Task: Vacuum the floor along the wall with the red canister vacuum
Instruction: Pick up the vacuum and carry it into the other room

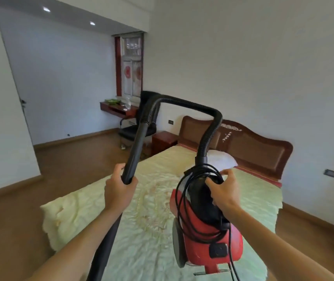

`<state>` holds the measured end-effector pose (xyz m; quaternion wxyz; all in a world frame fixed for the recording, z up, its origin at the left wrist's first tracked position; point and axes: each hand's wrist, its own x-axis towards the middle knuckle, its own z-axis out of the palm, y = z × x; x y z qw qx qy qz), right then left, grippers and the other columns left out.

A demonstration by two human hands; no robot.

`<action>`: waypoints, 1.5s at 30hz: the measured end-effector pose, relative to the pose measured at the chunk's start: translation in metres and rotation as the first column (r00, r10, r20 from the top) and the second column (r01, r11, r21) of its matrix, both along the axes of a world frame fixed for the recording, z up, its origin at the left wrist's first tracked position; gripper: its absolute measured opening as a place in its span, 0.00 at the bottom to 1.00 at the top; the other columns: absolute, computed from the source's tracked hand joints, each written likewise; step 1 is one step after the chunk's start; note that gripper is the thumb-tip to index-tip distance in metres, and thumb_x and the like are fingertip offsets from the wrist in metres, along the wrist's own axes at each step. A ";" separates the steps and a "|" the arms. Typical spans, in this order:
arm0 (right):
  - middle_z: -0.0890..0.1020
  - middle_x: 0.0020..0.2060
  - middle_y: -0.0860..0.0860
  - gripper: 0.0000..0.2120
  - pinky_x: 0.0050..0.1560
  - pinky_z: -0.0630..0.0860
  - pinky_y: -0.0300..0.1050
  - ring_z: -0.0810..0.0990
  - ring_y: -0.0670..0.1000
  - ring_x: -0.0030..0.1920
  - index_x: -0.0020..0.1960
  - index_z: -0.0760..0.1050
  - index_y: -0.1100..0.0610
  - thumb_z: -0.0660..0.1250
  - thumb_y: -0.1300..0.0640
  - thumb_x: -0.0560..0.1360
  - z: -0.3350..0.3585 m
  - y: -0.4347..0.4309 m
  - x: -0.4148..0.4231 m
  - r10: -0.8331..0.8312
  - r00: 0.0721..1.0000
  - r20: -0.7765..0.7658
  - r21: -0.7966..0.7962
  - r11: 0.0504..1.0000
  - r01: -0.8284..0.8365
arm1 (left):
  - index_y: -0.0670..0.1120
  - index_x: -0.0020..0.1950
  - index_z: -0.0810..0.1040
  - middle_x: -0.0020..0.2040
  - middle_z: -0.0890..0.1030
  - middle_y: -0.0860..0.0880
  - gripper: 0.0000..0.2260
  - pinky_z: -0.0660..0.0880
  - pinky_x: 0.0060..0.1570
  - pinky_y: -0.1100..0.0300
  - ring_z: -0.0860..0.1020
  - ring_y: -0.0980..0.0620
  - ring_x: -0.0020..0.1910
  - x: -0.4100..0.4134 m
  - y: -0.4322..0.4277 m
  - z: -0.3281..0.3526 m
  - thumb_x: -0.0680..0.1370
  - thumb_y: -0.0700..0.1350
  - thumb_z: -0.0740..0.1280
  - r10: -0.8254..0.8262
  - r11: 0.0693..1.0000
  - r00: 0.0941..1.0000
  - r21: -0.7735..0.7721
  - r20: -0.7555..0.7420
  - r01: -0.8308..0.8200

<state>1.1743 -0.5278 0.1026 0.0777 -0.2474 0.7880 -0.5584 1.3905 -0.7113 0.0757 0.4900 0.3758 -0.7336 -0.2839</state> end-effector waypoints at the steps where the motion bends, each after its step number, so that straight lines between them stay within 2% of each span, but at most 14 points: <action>1: 0.80 0.39 0.62 0.16 0.20 0.71 0.40 0.76 0.55 0.24 0.57 0.67 0.54 0.71 0.57 0.74 0.002 -0.014 0.011 0.034 0.999 -0.002 -0.004 0.999 -0.034 | 0.48 0.59 0.75 0.39 0.80 0.51 0.15 0.76 0.27 0.55 0.79 0.52 0.30 0.016 -0.007 0.000 0.74 0.41 0.72 0.027 1.000 1.000 0.004 -0.014 -0.027; 6: 0.81 0.42 0.62 0.17 0.21 0.73 0.40 0.78 0.55 0.26 0.58 0.67 0.54 0.72 0.55 0.75 0.003 -0.076 0.069 0.159 0.987 -0.009 -0.012 0.987 -0.159 | 0.49 0.58 0.75 0.41 0.80 0.50 0.15 0.79 0.30 0.52 0.80 0.52 0.32 0.088 -0.040 -0.003 0.73 0.41 0.72 0.146 0.989 0.987 0.030 -0.063 -0.145; 11: 0.80 0.34 0.59 0.17 0.21 0.72 0.39 0.76 0.52 0.24 0.60 0.67 0.54 0.71 0.56 0.76 0.004 -0.135 0.121 0.276 0.961 0.034 -0.014 0.961 -0.275 | 0.52 0.58 0.75 0.41 0.81 0.51 0.15 0.73 0.24 0.63 0.79 0.54 0.29 0.147 -0.077 0.002 0.74 0.41 0.72 0.233 0.972 0.970 0.059 -0.065 -0.229; 15: 0.80 0.33 0.58 0.16 0.20 0.72 0.39 0.76 0.53 0.25 0.59 0.67 0.55 0.70 0.57 0.76 0.005 -0.178 0.160 0.330 0.944 0.034 -0.024 0.944 -0.329 | 0.54 0.58 0.73 0.42 0.80 0.56 0.15 0.73 0.29 0.67 0.79 0.58 0.33 0.189 -0.105 0.004 0.75 0.43 0.72 0.279 0.959 0.959 0.057 -0.038 -0.277; 20: 0.80 0.31 0.57 0.15 0.22 0.73 0.42 0.76 0.51 0.21 0.58 0.67 0.53 0.70 0.55 0.76 0.001 -0.226 0.199 0.370 0.929 0.012 -0.028 0.929 -0.369 | 0.50 0.59 0.74 0.45 0.81 0.50 0.15 0.74 0.33 0.64 0.80 0.54 0.38 0.235 -0.141 0.000 0.75 0.43 0.72 0.354 0.935 0.934 0.050 -0.044 -0.351; 24: 0.81 0.37 0.59 0.16 0.21 0.73 0.40 0.77 0.53 0.25 0.60 0.67 0.54 0.71 0.56 0.77 0.000 -0.261 0.222 0.400 0.916 0.007 -0.034 0.916 -0.400 | 0.50 0.60 0.73 0.47 0.80 0.50 0.15 0.77 0.34 0.63 0.80 0.52 0.38 0.265 -0.162 -0.003 0.75 0.44 0.72 0.386 0.922 0.922 0.048 -0.038 -0.384; 28: 0.81 0.39 0.60 0.16 0.21 0.73 0.40 0.77 0.53 0.25 0.59 0.67 0.54 0.71 0.56 0.77 -0.002 -0.299 0.244 0.447 0.894 -0.014 -0.018 0.894 -0.447 | 0.51 0.60 0.72 0.47 0.81 0.49 0.15 0.81 0.37 0.57 0.81 0.51 0.37 0.292 -0.187 -0.007 0.75 0.44 0.72 0.438 0.898 0.898 0.059 -0.040 -0.435; 32: 0.81 0.43 0.60 0.16 0.21 0.73 0.39 0.77 0.54 0.29 0.58 0.67 0.54 0.71 0.55 0.77 -0.005 -0.342 0.257 0.493 0.870 -0.010 0.014 0.870 -0.493 | 0.49 0.63 0.72 0.50 0.81 0.47 0.17 0.83 0.42 0.50 0.82 0.48 0.41 0.307 -0.210 -0.010 0.76 0.45 0.72 0.476 0.877 0.878 0.100 -0.054 -0.469; 37: 0.81 0.45 0.58 0.16 0.22 0.74 0.38 0.79 0.53 0.29 0.59 0.66 0.52 0.71 0.55 0.77 -0.007 -0.408 0.269 0.554 0.833 0.007 0.038 0.832 -0.553 | 0.49 0.63 0.72 0.52 0.80 0.49 0.18 0.83 0.41 0.54 0.81 0.50 0.41 0.322 -0.253 -0.017 0.76 0.45 0.72 0.534 0.844 0.844 0.099 -0.049 -0.527; 40: 0.81 0.46 0.56 0.17 0.22 0.75 0.39 0.80 0.54 0.32 0.60 0.67 0.53 0.72 0.56 0.76 -0.008 -0.455 0.274 0.595 0.804 0.011 0.023 0.803 -0.595 | 0.48 0.63 0.73 0.49 0.81 0.48 0.17 0.79 0.34 0.63 0.80 0.52 0.38 0.328 -0.284 -0.017 0.76 0.43 0.72 0.572 0.819 0.818 0.086 -0.058 -0.567; 45: 0.79 0.46 0.51 0.17 0.29 0.82 0.47 0.83 0.57 0.39 0.58 0.66 0.51 0.72 0.55 0.76 -0.004 -0.525 0.287 0.662 0.749 -0.021 0.020 0.750 -0.662 | 0.49 0.63 0.73 0.45 0.80 0.46 0.16 0.72 0.27 0.69 0.78 0.53 0.33 0.341 -0.326 -0.016 0.76 0.43 0.71 0.638 0.769 0.767 0.114 -0.067 -0.630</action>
